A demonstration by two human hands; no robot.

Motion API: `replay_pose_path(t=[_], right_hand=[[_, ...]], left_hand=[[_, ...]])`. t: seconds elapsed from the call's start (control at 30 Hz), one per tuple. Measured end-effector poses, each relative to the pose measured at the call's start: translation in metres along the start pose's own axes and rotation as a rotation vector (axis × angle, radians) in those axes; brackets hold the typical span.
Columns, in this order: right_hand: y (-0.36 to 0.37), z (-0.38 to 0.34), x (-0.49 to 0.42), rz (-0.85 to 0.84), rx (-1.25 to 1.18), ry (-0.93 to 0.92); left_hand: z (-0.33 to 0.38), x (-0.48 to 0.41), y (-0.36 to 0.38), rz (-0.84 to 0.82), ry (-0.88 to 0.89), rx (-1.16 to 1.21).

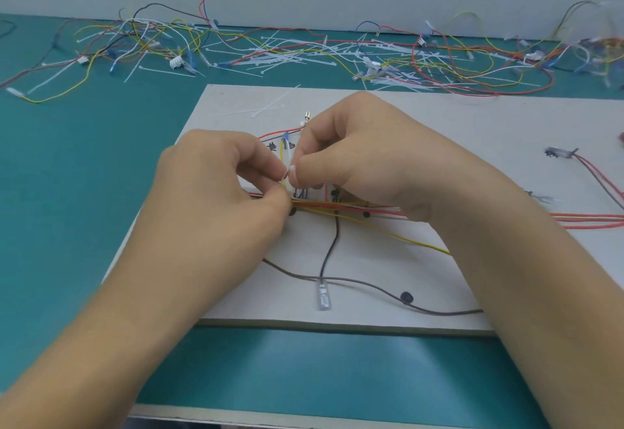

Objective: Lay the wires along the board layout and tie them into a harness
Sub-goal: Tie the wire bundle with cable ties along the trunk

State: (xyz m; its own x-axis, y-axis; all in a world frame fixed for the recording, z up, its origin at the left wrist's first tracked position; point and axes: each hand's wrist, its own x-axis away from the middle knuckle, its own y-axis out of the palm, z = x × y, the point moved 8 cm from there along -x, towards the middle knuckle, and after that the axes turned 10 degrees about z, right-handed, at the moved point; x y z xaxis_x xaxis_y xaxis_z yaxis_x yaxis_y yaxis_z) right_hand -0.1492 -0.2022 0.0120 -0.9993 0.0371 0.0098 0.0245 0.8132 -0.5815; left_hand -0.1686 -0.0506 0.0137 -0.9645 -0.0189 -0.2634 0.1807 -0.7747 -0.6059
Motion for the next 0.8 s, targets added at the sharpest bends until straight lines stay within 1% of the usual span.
replay_pose_path(t=[0.1,0.3,0.4,0.5,0.57,0.8], right_hand=[[-0.002,0.001,0.000,-0.004,-0.004,0.003],[-0.003,0.001,0.000,-0.017,0.011,-0.011],[-0.004,0.003,-0.001,-0.021,0.014,-0.016],[-0.003,0.003,-0.001,-0.046,0.003,-0.030],[-0.003,0.003,-0.001,-0.054,-0.003,-0.038],[-0.004,0.004,-0.002,-0.071,-0.037,-0.036]], left_hand=[[0.003,-0.010,0.003,-0.098,0.044,-0.067],[0.011,-0.040,0.016,-0.450,0.143,-0.208],[0.014,-0.051,0.024,-0.644,0.127,-0.219],[0.015,-0.057,0.028,-0.778,0.104,-0.174],[0.012,-0.056,0.030,-0.823,0.091,-0.137],[-0.002,-0.046,0.035,-0.821,0.010,0.052]])
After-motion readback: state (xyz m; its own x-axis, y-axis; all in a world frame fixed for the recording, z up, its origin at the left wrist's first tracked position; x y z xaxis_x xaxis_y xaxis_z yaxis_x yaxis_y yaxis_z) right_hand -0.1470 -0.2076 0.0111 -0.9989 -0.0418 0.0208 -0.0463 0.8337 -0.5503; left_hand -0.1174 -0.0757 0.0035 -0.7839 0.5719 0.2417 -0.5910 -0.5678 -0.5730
